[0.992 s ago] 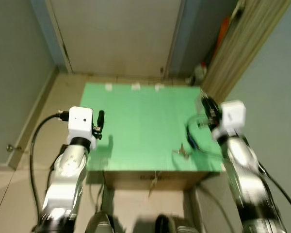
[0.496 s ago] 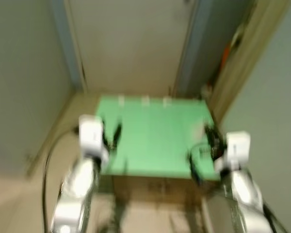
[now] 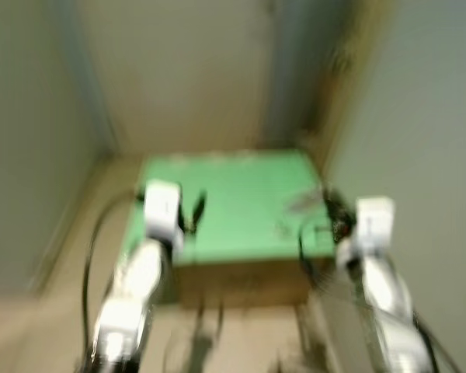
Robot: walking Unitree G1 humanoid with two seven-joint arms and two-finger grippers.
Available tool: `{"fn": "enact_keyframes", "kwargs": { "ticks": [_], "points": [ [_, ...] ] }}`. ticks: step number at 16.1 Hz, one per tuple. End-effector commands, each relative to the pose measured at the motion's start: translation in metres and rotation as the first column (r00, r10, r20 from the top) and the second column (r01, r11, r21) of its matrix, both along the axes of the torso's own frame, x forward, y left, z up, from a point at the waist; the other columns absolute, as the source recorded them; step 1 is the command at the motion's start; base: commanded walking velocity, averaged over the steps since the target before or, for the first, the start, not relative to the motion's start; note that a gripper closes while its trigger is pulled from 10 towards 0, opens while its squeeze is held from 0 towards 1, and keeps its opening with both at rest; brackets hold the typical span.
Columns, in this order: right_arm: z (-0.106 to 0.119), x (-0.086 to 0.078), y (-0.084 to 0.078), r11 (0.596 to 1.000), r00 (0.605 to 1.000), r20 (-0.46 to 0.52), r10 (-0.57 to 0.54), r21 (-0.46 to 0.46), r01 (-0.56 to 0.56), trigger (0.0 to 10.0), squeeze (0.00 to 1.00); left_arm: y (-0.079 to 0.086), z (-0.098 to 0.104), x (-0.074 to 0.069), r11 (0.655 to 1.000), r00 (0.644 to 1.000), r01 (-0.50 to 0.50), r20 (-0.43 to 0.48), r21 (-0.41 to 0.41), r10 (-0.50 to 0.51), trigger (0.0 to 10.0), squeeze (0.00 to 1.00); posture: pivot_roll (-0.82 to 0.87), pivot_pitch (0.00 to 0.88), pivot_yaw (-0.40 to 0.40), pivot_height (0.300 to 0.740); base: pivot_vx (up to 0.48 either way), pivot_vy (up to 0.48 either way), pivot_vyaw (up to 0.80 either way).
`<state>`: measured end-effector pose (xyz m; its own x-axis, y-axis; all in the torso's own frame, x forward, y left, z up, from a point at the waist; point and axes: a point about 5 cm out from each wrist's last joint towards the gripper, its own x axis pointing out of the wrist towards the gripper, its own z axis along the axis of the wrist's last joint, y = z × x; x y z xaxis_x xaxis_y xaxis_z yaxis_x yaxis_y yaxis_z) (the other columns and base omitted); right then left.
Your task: Hang keys on a hook
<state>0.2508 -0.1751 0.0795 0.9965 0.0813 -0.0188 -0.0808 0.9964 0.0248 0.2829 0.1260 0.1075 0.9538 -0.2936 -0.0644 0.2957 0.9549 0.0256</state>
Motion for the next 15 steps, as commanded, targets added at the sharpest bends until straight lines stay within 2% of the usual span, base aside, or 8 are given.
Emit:
{"fn": "enact_keyframes", "kwargs": {
  "ticks": [1,3,5,15],
  "points": [
    [0.0056,0.0078,-0.0025,1.0,1.0,0.011,-0.01,0.008,0.01,0.0,0.0,-0.0016,-0.001,0.0007,1.0,1.0,-0.001,0.001,0.017,0.001,10.0,0.0,-0.05,0.0,-0.012,0.74,0.0,0.0,0.0],
    [0.0046,0.0097,-0.0043,1.0,1.0,0.008,-0.018,0.011,0.018,0.0,0.0,-0.0029,-0.0008,0.0051,0.999,1.0,-0.001,0.01,0.047,0.001,10.0,0.0,-0.05,0.0,-0.005,0.74,0.0,0.0,0.0],
    [0.0035,0.0117,-0.0046,1.0,1.0,0.006,-0.02,0.011,0.02,0.0,0.0,-0.0055,0.0,0.0053,1.0,1.0,0.008,0.022,0.029,-0.008,10.0,0.0,-0.06,0.0,-0.002,0.74,0.0,0.0,0.0],
    [0.0015,0.0173,-0.0031,1.0,1.0,-0.002,-0.005,0.021,0.005,0.0,0.0,-0.0101,-0.0014,0.0086,0.998,0.999,-0.03,0.032,0.048,0.028,10.0,0.0,-0.05,0.0,-0.003,0.74,0.0,0.0,0.0]
  ]
}}
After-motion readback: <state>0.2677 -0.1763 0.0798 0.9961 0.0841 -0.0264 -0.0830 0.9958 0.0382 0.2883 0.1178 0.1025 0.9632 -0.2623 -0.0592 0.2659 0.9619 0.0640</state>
